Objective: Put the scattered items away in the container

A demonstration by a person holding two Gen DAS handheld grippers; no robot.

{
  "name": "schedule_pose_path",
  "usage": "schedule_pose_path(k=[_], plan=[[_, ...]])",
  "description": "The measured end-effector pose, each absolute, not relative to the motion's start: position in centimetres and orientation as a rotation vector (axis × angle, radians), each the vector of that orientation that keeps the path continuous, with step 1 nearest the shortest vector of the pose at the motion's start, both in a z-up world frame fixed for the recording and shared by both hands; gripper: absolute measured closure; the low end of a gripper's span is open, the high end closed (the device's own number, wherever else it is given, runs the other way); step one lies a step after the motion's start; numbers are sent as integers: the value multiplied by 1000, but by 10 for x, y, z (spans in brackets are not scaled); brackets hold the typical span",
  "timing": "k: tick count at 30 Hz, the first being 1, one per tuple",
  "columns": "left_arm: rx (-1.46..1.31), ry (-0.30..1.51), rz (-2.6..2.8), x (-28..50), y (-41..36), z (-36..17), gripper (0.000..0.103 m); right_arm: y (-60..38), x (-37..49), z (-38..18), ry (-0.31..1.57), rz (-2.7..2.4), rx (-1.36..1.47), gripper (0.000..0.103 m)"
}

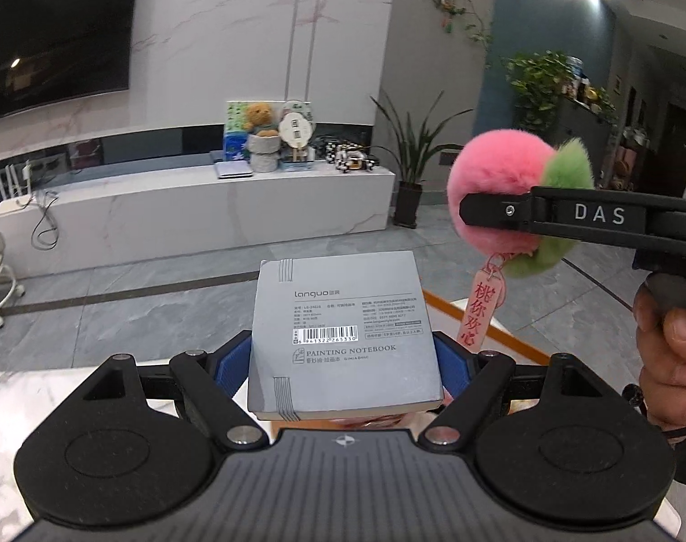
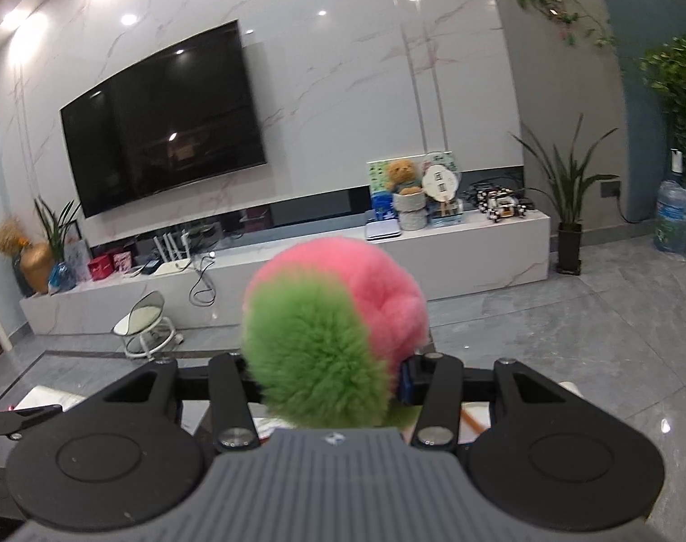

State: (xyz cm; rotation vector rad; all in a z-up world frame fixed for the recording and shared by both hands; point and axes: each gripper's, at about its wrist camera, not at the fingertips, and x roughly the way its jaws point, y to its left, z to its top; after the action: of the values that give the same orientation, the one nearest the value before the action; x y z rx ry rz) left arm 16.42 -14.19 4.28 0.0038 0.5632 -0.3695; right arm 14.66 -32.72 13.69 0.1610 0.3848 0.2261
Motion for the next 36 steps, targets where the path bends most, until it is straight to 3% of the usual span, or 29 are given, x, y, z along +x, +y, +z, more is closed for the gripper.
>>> schedule_pose_path(k=[16, 28, 34, 36], plan=[[-11, 407, -413, 166, -196, 93, 7, -389, 147, 134, 407, 163, 188, 53], [11, 666, -387, 236, -222, 15, 7, -389, 181, 74, 607, 175, 144, 52], [30, 707, -372, 252, -225, -2, 7, -379, 199, 41, 721, 185, 90, 52], [36, 714, -378, 250, -226, -3, 7, -375, 203, 33, 748, 186, 65, 48]])
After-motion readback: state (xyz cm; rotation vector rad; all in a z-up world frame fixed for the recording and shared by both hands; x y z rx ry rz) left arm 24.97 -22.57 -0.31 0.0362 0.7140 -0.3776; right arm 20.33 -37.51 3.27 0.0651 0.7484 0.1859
